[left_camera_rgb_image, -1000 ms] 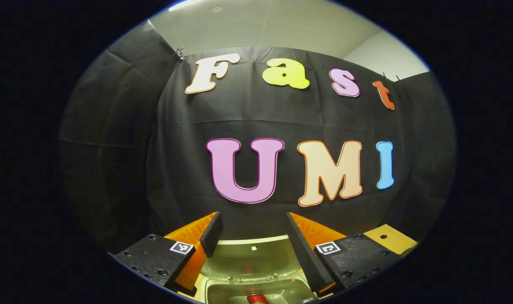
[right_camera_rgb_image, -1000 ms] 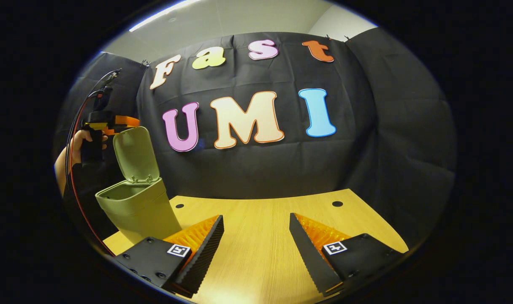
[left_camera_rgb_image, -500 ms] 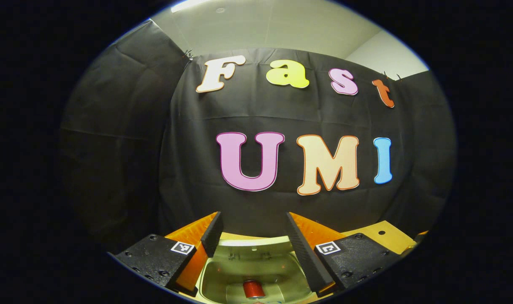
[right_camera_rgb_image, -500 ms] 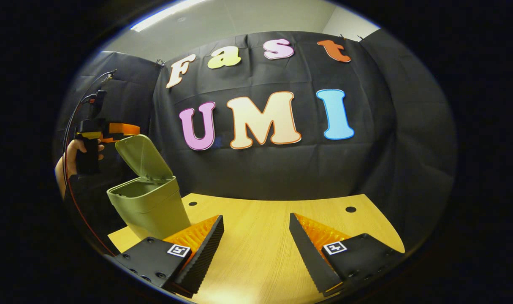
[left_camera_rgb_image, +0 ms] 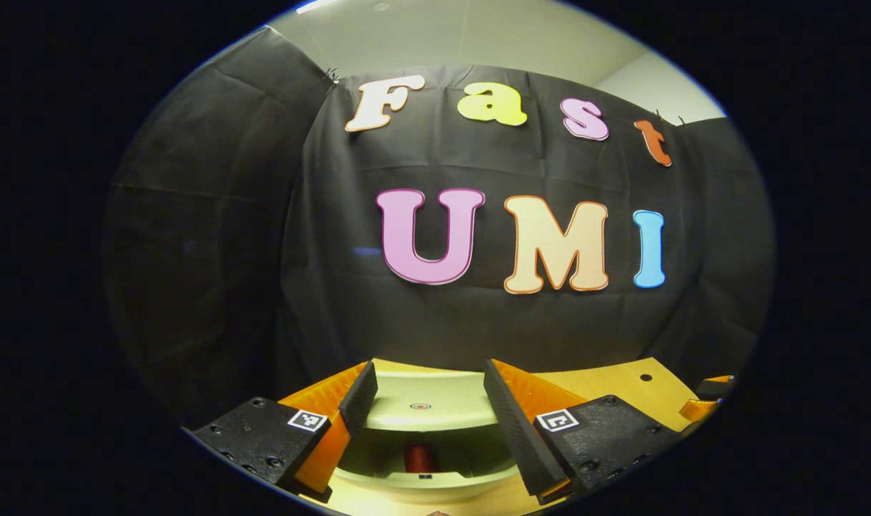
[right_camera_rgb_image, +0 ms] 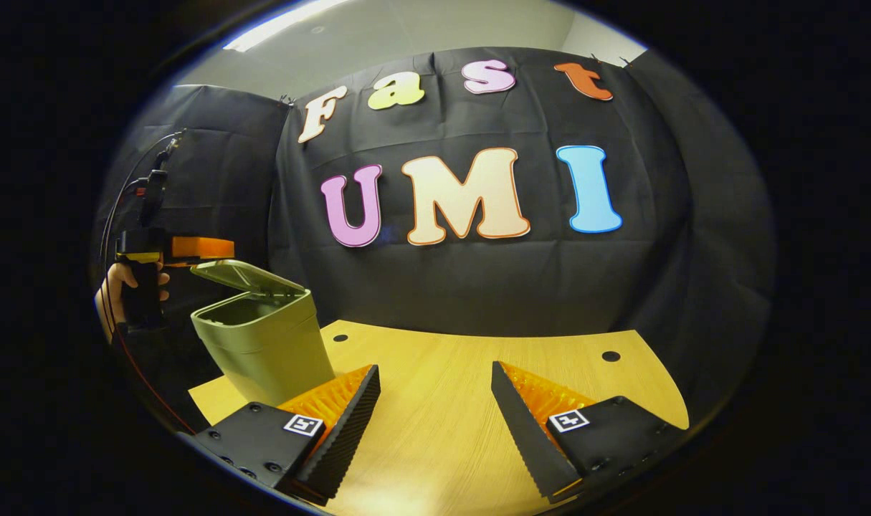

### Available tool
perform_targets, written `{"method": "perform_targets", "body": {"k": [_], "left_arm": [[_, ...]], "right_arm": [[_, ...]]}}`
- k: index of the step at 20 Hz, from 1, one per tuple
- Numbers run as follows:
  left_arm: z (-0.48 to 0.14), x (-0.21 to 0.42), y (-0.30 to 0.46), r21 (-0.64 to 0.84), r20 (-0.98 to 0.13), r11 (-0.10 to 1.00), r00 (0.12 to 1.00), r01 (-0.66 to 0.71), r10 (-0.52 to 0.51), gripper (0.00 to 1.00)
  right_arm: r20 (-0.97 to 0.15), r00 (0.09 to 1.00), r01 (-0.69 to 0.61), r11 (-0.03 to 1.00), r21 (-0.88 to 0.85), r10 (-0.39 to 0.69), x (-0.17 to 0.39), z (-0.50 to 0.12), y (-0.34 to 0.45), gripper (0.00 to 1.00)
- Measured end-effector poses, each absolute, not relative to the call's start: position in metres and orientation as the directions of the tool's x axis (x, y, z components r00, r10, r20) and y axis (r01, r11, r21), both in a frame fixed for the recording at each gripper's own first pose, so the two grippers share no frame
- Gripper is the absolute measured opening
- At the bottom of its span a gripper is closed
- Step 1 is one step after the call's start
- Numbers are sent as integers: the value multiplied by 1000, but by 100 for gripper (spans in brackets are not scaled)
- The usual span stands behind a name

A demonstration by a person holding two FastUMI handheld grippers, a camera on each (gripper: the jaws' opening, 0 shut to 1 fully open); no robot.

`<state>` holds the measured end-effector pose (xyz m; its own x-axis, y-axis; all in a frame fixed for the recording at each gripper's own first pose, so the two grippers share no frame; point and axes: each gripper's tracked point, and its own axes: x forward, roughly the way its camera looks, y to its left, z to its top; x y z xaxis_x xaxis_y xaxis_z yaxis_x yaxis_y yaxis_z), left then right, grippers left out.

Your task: Press the lid of the desktop garbage bin to open it, pick up the crumpled paper on the desktop and throw it into the bin, then pick up the pop can on the desktop and drop it into the bin, and finally close the garbage bin lid.

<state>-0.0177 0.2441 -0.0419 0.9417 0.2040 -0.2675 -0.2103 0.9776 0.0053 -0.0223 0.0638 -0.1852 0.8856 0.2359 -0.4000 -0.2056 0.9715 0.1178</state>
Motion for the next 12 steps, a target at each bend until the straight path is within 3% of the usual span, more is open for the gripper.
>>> {"method": "perform_targets", "body": {"k": [4, 12], "left_arm": [[-70, -29, 239, 14, -317, 976, 925, -217, 211, 87], [-108, -42, 235, 3, -372, 972, 903, -233, 218, 90]], "right_arm": [[-411, 878, -221, 969, 110, 247, -24, -191, 67, 98], [-426, 871, -216, 970, 114, 244, -23, -198, 64, 98]]}}
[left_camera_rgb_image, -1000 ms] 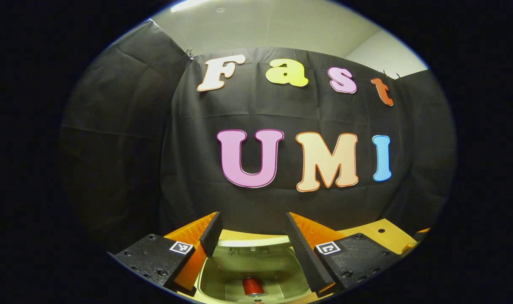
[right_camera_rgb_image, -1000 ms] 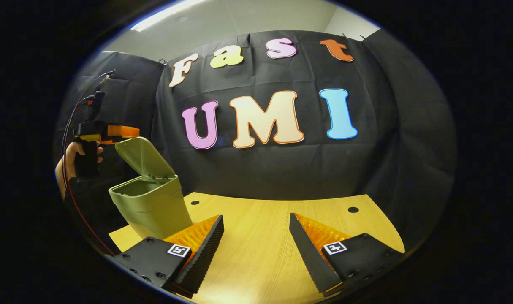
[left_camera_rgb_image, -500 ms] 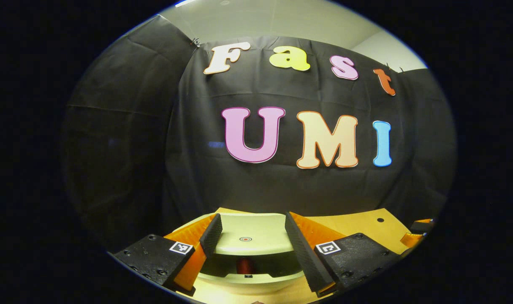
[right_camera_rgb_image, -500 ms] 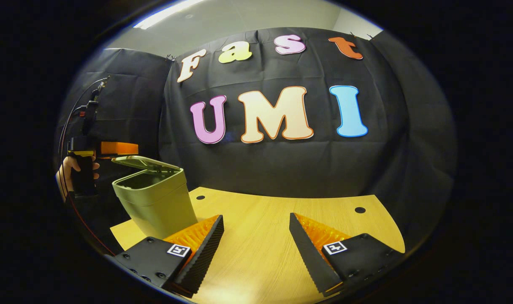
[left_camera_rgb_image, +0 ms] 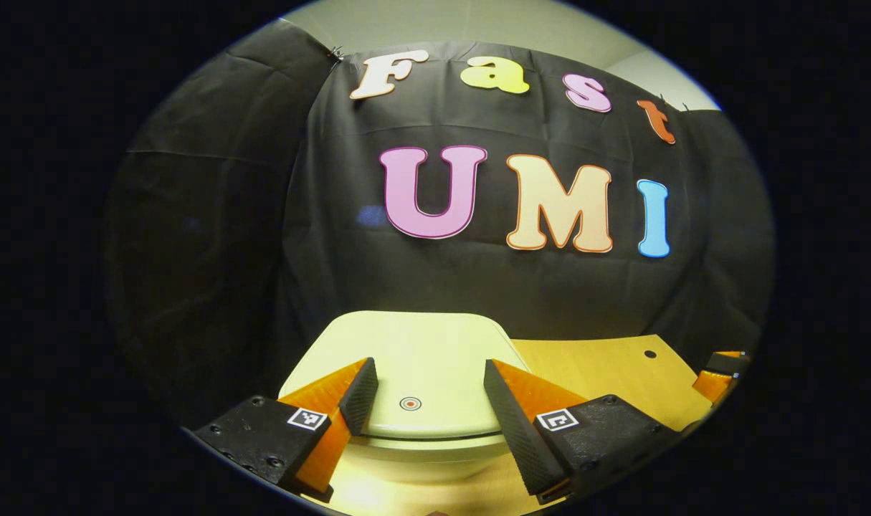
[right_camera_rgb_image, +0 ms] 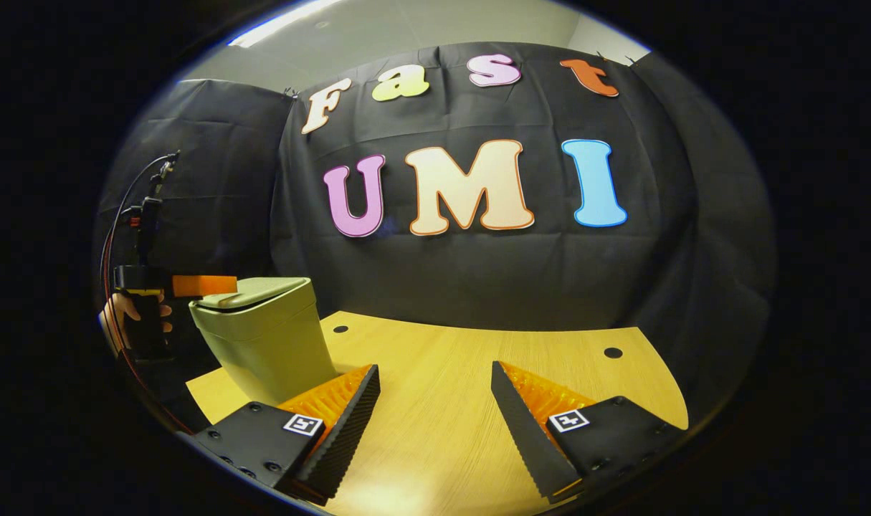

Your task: Press the lid of the desktop garbage bin to open it, pick up the crumpled paper on the desktop and throw it into the bin, then pick up the pop can on the desktop and drop it into the bin, and finally close the garbage bin lid.

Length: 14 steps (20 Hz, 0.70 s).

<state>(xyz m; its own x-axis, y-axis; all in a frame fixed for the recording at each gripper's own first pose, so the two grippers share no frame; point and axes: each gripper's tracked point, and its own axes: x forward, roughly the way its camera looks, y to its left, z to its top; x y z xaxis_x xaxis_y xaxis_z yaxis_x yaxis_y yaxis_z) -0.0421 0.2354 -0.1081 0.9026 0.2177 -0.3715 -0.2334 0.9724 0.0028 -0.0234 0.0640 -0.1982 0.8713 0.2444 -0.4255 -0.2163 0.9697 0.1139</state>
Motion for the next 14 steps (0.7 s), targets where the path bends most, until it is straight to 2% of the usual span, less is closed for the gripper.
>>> {"method": "perform_targets", "body": {"k": [4, 5, 6, 10, 14], "left_arm": [[-111, -44, 235, 26, -364, 973, 904, -229, 222, 90], [-109, -44, 233, 33, -351, 974, 910, -225, 222, 87], [-109, -44, 234, 40, -344, 974, 912, -223, 223, 90], [-123, -49, 235, 38, -368, 974, 903, -223, 221, 91], [-103, -49, 224, -44, -242, 983, 956, -179, 163, 93]], "right_arm": [[-434, 865, -221, 968, 117, 250, -24, -203, 68, 98], [-439, 862, -222, 967, 121, 253, -26, -206, 70, 98], [-444, 859, -222, 967, 124, 254, -26, -208, 71, 98], [-459, 850, -226, 966, 124, 257, -29, -216, 74, 98], [-425, 868, -214, 966, 147, 257, -24, -200, 70, 98]]}}
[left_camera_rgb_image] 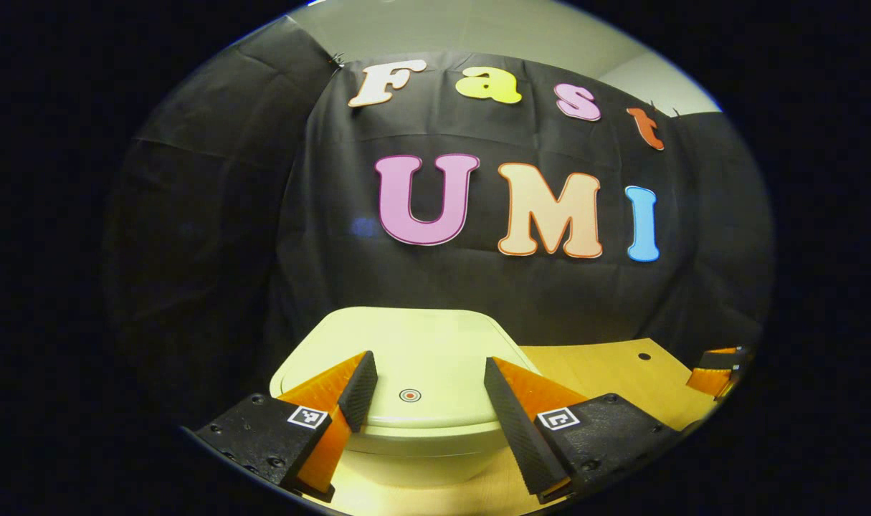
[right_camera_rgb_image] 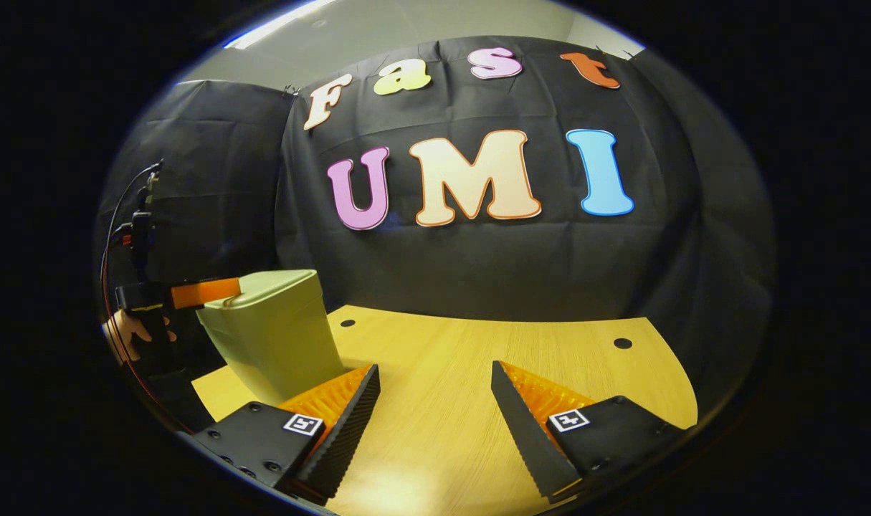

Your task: Press the lid of the desktop garbage bin to open it, pick up the crumpled paper on the desktop and throw it into the bin, then pick up the pop can on the desktop and drop it into the bin, and finally close the garbage bin lid.

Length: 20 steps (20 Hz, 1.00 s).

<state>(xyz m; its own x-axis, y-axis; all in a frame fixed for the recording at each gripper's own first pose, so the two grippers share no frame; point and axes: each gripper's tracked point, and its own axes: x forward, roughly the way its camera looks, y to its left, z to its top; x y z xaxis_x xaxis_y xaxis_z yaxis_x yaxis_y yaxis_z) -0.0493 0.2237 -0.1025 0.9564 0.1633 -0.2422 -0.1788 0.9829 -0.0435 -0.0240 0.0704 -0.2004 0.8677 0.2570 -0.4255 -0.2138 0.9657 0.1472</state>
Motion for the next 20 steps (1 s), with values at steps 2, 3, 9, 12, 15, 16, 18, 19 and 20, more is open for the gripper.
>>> {"method": "perform_targets", "body": {"k": [2, 3, 9, 12, 15, 16, 18, 19, 20], "left_arm": [[-93, -49, 215, -32, -201, 981, 963, -190, 180, 96], [-81, -45, 208, -16, -144, 981, 971, -195, 190, 94], [-37, -21, 108, 32, -13, 999, 999, -29, 29, 93], [-35, -18, 70, 9, -8, 1000, 1000, 26, -26, 93], [-39, -20, 42, -3, -15, 998, 998, 58, -58, 92], [-40, -21, 37, -9, -16, 998, 998, 61, -62, 92], [-42, -18, 27, -19, -25, 997, 997, 70, -70, 92], [-42, -17, 22, -22, -27, 997, 997, 77, -78, 93], [-41, -17, 18, -21, -28, 997, 996, 79, -80, 93]], "right_arm": [[-374, 898, -187, 970, 156, 233, -16, -178, 59, 98], [-350, 911, -173, 973, 154, 217, -11, -167, 51, 97], [-231, 967, -81, 989, 122, 108, -2, -110, 1, 98], [-184, 981, -47, 992, 116, 68, -5, -91, -19, 98], [-162, 986, -21, 995, 103, 37, -10, -81, -37, 98], [-154, 988, -14, 995, 102, 30, -11, -77, -41, 97], [-141, 990, -4, 995, 98, 18, -13, -71, -47, 98], [-135, 991, -3, 996, 94, 16, -15, -69, -49, 98], [-129, 992, -2, 996, 89, 14, -15, -66, -50, 98]]}}
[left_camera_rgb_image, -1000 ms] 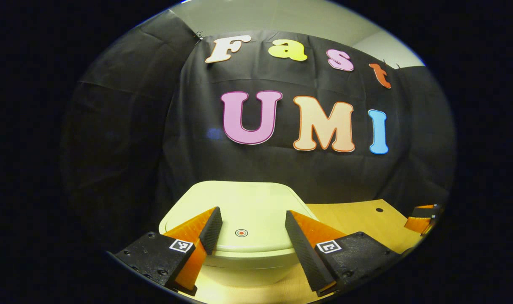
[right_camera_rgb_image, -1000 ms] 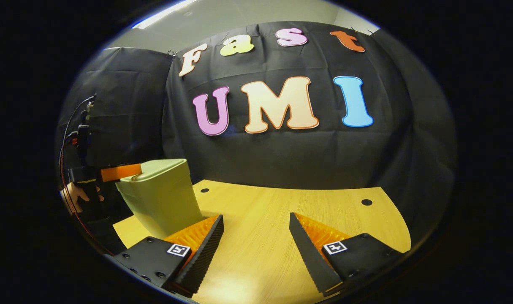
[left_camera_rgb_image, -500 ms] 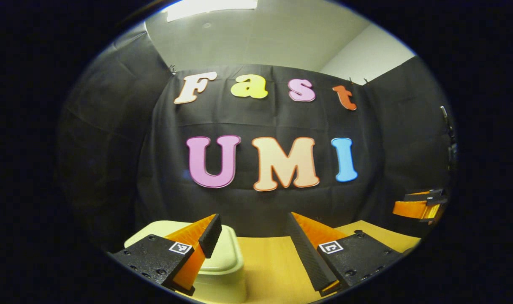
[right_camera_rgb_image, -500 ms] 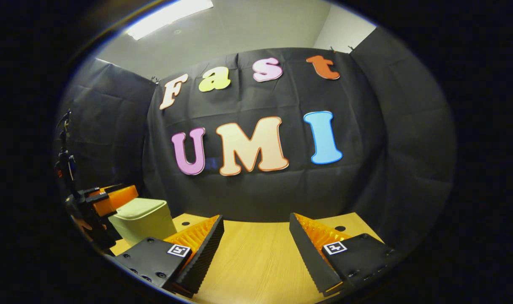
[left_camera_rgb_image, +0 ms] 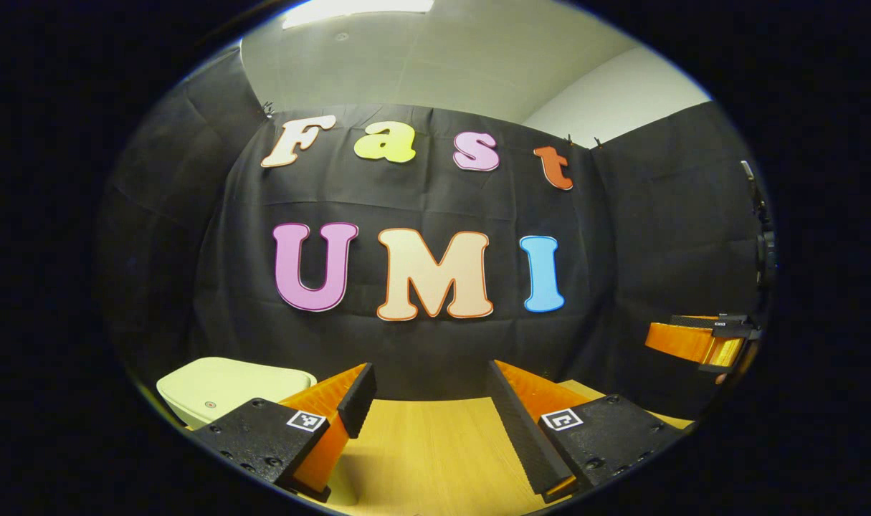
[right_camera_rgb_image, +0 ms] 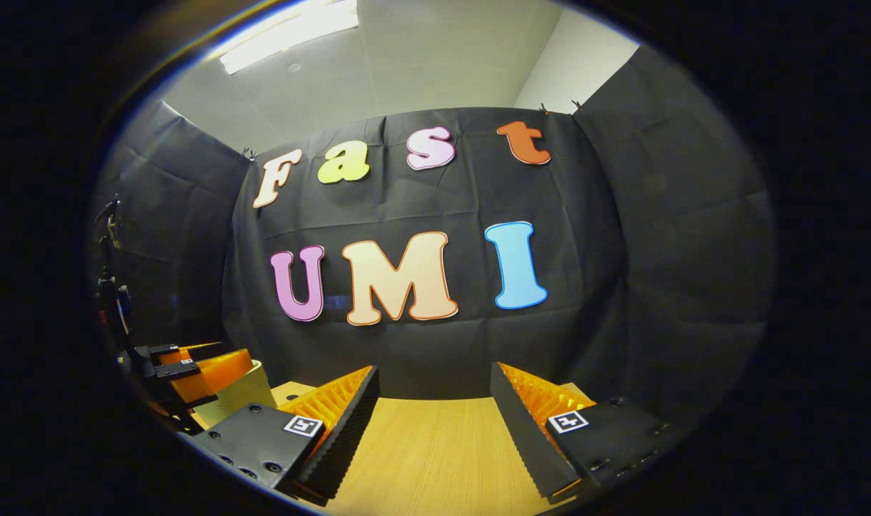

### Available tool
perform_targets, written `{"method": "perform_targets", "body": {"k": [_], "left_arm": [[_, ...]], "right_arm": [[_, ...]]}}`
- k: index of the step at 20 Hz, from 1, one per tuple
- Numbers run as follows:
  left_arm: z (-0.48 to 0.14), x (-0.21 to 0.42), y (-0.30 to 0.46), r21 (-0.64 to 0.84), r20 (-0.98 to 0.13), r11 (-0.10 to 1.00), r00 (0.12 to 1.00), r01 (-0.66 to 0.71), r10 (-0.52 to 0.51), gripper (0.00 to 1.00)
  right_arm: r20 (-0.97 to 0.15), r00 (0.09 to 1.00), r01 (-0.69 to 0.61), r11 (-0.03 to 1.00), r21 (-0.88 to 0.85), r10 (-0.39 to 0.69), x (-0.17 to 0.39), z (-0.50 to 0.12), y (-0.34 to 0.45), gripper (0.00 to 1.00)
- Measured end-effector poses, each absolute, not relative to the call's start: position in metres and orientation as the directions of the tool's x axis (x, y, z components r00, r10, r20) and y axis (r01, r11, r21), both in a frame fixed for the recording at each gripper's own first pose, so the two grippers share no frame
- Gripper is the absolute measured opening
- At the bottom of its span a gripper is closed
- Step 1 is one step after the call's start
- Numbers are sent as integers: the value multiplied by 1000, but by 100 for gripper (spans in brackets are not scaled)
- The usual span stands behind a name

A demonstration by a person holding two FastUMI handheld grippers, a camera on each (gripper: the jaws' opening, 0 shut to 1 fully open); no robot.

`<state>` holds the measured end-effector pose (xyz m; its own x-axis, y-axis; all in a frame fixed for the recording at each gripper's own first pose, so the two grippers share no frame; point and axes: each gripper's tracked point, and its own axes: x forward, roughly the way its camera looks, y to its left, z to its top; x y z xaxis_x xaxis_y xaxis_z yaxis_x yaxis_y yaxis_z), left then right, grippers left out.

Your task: Press the lid of the desktop garbage bin to open it, pick up the crumpled paper on the desktop and throw it into the bin, then pick up the pop can on the desktop and drop it into the bin, and finally close the garbage bin lid.

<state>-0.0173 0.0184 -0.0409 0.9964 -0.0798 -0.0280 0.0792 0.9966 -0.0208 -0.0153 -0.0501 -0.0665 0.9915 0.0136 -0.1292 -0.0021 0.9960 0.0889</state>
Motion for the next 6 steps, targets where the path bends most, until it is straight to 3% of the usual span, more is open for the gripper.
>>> {"method": "perform_targets", "body": {"k": [6], "left_arm": [[-35, -17, 18, 0, -24, 996, 996, 89, -89, 93]], "right_arm": [[-106, 994, -9, 995, 94, 19, -16, -54, -46, 98]]}}
